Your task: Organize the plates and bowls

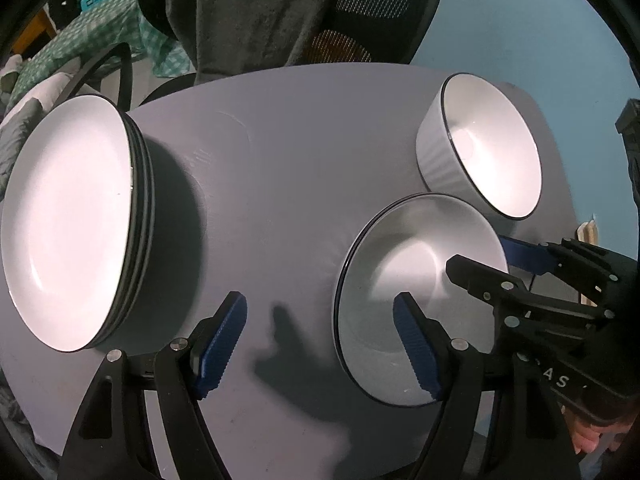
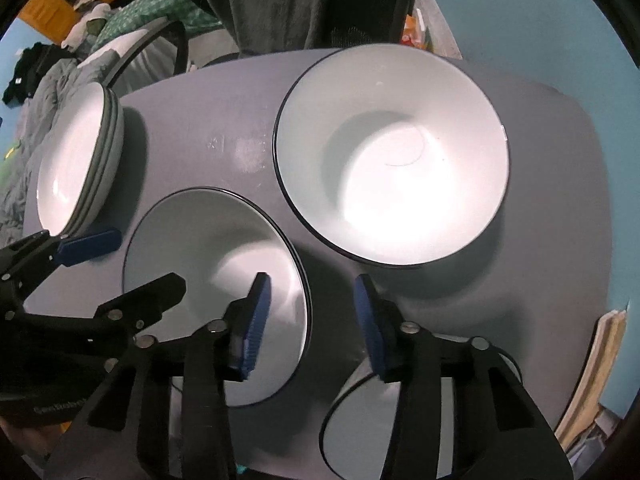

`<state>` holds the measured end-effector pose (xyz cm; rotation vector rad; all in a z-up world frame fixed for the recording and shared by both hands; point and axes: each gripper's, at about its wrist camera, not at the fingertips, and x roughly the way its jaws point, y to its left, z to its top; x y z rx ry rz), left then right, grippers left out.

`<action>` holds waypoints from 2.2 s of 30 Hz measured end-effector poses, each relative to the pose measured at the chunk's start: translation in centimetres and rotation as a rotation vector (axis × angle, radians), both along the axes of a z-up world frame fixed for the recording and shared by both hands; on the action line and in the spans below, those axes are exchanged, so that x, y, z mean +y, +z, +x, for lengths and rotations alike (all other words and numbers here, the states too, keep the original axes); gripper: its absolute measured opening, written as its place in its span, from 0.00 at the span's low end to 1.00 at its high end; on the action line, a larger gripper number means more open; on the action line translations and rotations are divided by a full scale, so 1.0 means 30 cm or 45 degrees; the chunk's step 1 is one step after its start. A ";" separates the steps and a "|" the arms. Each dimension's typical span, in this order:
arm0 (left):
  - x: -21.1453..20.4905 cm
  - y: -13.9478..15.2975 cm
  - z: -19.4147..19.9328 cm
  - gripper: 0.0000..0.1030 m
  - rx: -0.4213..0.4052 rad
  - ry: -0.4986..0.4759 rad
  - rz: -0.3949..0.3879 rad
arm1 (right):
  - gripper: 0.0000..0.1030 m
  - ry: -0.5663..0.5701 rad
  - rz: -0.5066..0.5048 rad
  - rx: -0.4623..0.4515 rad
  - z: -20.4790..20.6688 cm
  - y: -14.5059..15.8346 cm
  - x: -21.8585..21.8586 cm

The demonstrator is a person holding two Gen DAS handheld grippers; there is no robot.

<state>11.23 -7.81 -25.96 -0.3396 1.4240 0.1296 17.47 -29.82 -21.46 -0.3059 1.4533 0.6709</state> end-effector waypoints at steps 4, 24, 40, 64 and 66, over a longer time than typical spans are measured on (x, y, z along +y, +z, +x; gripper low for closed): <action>-0.002 -0.021 -0.008 0.71 0.026 0.035 -0.029 | 0.36 -0.003 0.004 0.026 0.008 -0.019 0.007; 0.018 -0.071 -0.021 0.20 0.095 0.081 -0.168 | 0.12 0.028 -0.001 0.057 0.004 -0.036 0.042; 0.020 -0.081 0.010 0.17 0.081 0.090 -0.196 | 0.11 0.044 -0.008 0.072 -0.031 -0.061 0.079; 0.057 0.015 0.023 0.14 0.084 0.118 -0.195 | 0.06 -0.062 -0.029 0.073 -0.044 0.062 0.006; 0.053 0.053 0.031 0.13 0.065 0.106 -0.194 | 0.06 -0.079 -0.022 0.065 -0.046 0.088 -0.016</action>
